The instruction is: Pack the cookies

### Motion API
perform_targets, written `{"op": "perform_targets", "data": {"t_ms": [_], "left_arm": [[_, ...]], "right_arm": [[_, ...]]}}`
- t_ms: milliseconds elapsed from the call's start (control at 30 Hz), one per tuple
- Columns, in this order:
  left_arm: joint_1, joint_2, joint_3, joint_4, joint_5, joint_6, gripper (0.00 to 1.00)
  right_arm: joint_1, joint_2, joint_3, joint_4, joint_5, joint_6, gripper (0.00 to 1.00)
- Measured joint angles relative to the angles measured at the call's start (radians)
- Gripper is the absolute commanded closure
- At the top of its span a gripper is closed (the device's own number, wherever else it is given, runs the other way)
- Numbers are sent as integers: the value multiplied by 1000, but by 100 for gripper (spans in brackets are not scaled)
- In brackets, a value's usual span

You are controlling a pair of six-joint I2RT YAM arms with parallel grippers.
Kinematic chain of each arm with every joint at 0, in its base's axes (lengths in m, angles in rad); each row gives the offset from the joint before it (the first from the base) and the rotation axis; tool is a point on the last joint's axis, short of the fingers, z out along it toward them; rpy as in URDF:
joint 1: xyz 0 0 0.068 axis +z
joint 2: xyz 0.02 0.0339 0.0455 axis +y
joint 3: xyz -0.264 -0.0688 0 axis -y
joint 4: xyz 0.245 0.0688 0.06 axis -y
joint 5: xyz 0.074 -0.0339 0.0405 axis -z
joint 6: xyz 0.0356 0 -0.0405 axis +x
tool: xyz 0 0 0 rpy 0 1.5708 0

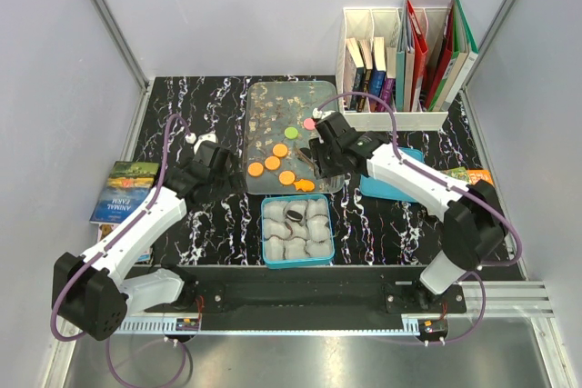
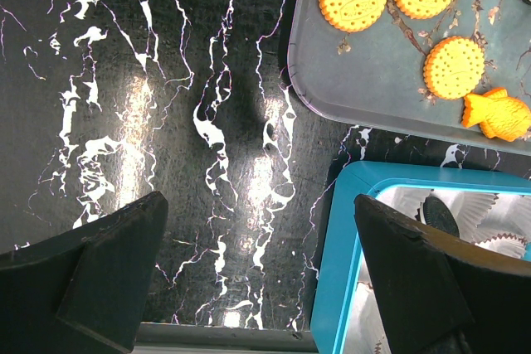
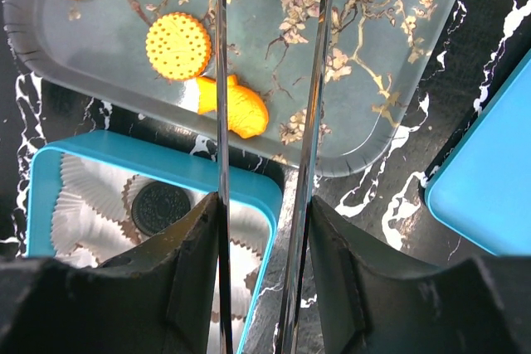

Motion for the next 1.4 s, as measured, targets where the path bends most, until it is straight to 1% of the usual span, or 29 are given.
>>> {"op": "perform_targets", "data": {"t_ms": [133,400,567,600,633,700,733,800,933,1167,1200,1300,1400], "left_arm": [[0,2,0,0,0,0,1],[-1,7,0,0,0,0,1],[-1,7,0,0,0,0,1],[-1,7,0,0,0,0,1],[-1,7,0,0,0,0,1],[-1,7,0,0,1,0,1],[-1,7,0,0,1,0,1],[-1,7,0,0,1,0,1],[-1,7,0,0,1,0,1],[-1,7,0,0,1,0,1],[-1,7,0,0,1,0,1],[-1,7,0,0,1,0,1],[-1,7,0,0,1,0,1]], "right_arm": [[-10,21,0,12,0,-1,51],[-16,41,-3,30,-9,-1,58],[-16,41,-21,38,-17,1,60],[-16,41,-25,38,-18,1,60],[-16,41,-29,39,-19,2,55],[-17,39,-36,43,-19,2,51],[-17,38,-39,44,-19,3,47],[-17,33,-44,45,-20,5,45],[-17,21,-50,45,-24,9,45],[-17,-1,-64,47,-26,11,51],[-17,-1,-68,47,-27,11,54],[-17,-1,-81,46,-27,13,57],[-17,-1,-89,46,-28,13,59]]}}
